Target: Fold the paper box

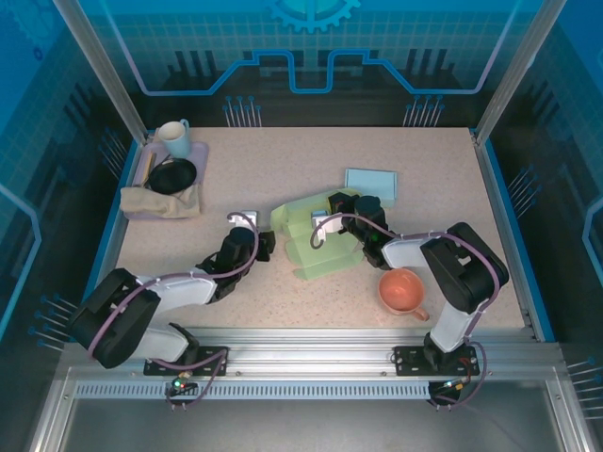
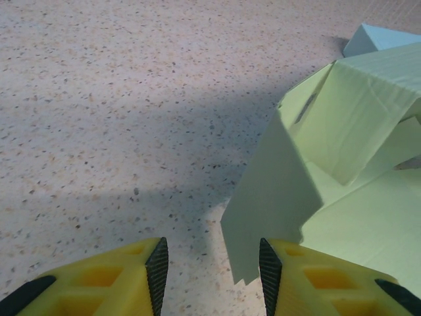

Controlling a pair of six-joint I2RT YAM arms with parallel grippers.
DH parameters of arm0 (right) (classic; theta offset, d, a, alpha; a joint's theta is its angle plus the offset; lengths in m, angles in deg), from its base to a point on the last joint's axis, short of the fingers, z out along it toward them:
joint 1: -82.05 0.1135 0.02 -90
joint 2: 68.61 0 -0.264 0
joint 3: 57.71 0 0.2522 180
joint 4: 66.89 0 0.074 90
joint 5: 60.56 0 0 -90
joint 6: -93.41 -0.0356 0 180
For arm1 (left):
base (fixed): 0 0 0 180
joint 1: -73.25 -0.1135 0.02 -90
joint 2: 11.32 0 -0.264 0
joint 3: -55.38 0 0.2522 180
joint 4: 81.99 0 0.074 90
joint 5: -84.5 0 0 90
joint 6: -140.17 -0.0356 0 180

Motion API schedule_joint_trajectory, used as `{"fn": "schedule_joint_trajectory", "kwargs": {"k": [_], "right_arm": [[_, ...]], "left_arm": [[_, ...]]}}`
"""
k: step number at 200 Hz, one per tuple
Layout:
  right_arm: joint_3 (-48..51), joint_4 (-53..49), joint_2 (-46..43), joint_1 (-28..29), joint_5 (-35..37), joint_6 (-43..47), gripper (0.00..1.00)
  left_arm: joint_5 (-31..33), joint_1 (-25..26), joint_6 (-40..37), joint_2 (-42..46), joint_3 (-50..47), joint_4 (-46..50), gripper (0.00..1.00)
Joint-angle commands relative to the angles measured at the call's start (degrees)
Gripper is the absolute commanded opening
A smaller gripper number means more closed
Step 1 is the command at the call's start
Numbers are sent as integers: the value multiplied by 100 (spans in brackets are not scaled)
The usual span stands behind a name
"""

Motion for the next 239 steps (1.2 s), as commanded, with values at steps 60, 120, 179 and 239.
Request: {"fn": "schedule_joint_trajectory", "kwargs": {"k": [60,120,179,239], "right_arm": [[-21,174,41,-69,-85,-28,0],[-40,95,65,-86,-87,-21,0],[-14,69,23,-86,-80,-13,0],[-40,29,62,-87,-69,7,0]], "left_arm": [[-185,-36,-216,-122,282,-144,45],[118,-50,-130,542,115,265,45],[437,-594,402,710,-271,202,61],[-1341,-758,104,-154,-83,-700,65]]}}
